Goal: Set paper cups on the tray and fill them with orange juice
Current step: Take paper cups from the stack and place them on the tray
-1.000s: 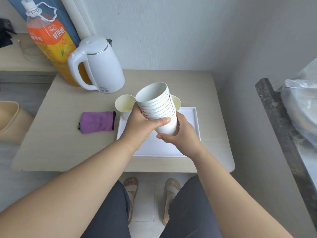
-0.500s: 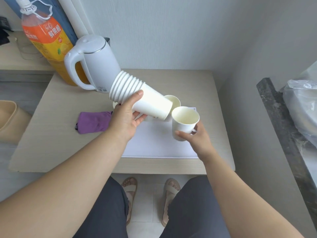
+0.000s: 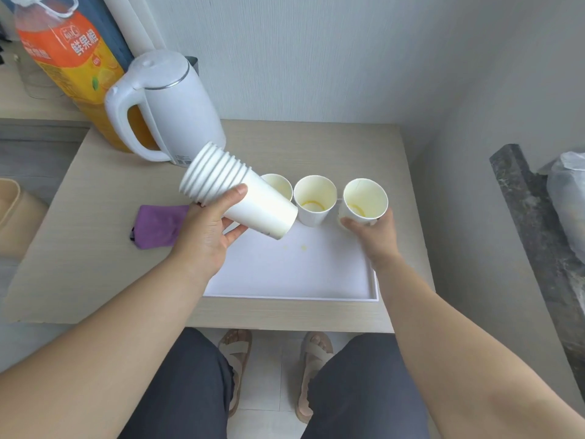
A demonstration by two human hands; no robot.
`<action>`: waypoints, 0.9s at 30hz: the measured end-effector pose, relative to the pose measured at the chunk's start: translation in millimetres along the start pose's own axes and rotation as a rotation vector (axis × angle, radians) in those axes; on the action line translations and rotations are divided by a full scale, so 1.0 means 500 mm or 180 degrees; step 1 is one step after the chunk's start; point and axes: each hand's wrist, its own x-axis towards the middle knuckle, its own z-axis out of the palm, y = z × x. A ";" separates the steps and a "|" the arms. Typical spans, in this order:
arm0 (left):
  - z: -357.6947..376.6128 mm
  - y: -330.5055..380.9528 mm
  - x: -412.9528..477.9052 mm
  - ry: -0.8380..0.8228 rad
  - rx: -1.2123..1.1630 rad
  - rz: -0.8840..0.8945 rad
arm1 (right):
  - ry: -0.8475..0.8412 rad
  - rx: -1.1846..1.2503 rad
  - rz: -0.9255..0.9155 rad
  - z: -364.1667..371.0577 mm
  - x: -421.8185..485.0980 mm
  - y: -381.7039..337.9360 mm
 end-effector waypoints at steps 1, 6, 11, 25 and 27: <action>-0.001 -0.003 0.002 0.0006 0.0011 -0.0002 | 0.0023 -0.0102 0.0013 0.003 0.002 0.003; -0.001 -0.011 0.009 -0.0033 0.0076 0.0045 | 0.0194 -0.0553 -0.0039 0.008 0.017 0.015; 0.000 -0.015 0.011 -0.0094 0.0129 0.0071 | 0.0205 -0.0614 -0.0007 0.009 0.027 0.019; 0.003 -0.022 0.005 -0.0151 0.0244 0.0107 | 0.0216 -0.0648 0.0015 0.008 0.031 0.015; 0.000 -0.022 0.003 -0.0144 0.0259 0.0110 | 0.0193 -0.0630 0.0043 0.005 0.029 0.012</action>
